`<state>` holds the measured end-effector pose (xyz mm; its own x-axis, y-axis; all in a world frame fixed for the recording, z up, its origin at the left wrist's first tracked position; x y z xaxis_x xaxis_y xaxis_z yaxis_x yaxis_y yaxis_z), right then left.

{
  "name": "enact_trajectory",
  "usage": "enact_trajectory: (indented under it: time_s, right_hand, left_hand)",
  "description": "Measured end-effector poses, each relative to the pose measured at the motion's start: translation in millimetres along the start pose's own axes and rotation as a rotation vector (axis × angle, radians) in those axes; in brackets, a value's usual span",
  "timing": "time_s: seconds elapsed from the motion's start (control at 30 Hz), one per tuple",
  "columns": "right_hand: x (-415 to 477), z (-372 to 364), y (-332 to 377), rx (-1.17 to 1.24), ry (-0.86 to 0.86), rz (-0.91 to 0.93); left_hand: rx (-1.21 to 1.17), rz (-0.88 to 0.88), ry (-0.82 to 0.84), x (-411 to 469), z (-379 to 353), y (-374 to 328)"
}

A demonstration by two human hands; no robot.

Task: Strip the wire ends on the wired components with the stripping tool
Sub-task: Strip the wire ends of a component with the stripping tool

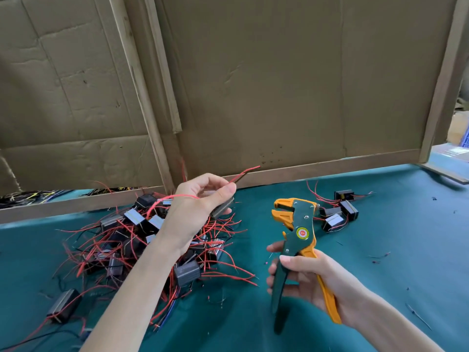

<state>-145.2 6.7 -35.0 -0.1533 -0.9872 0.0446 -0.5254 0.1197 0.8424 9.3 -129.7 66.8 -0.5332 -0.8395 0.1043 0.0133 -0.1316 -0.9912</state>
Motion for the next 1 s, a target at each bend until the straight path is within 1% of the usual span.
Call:
enact_trajectory:
  time_s: [0.1, 0.3, 0.4, 0.57, 0.8, 1.0]
  right_hand:
    - [-3, -5, -3, -0.053, 0.049, -0.026]
    - [-5, -9, -6, -0.089, 0.055, -0.056]
    - [-6, -11, -3, -0.1, 0.06, -0.045]
    - [-8, -14, -1, -0.15, 0.091, -0.014]
    - [-12, -18, 1, -0.186, 0.149, 0.019]
    - [-13, -17, 3, -0.206, 0.148, 0.035]
  left_hand:
    - [0.069, 0.034, 0.0, 1, -2, 12]
    - [0.1, 0.077, 0.094, -2, -8, 27]
    - [0.113, 0.106, 0.082, -4, -7, 32]
    - [0.057, 0.131, 0.071, -5, -4, 32]
    - [0.064, 0.114, 0.101, -9, -10, 30]
    - [0.059, 0.131, 0.084, -10, -13, 31]
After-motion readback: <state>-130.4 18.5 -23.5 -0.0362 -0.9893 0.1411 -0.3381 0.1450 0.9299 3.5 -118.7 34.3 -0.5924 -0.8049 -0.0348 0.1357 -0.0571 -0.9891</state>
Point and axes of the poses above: each hand's wrist, its own x-axis towards the middle knuckle, its own z-axis out of the back of the hand, y = z × x, the point moved 2 cm from there along x, towards the middle knuckle, and after that the axes turned 11 degrees about z, right-handed, at the moved point
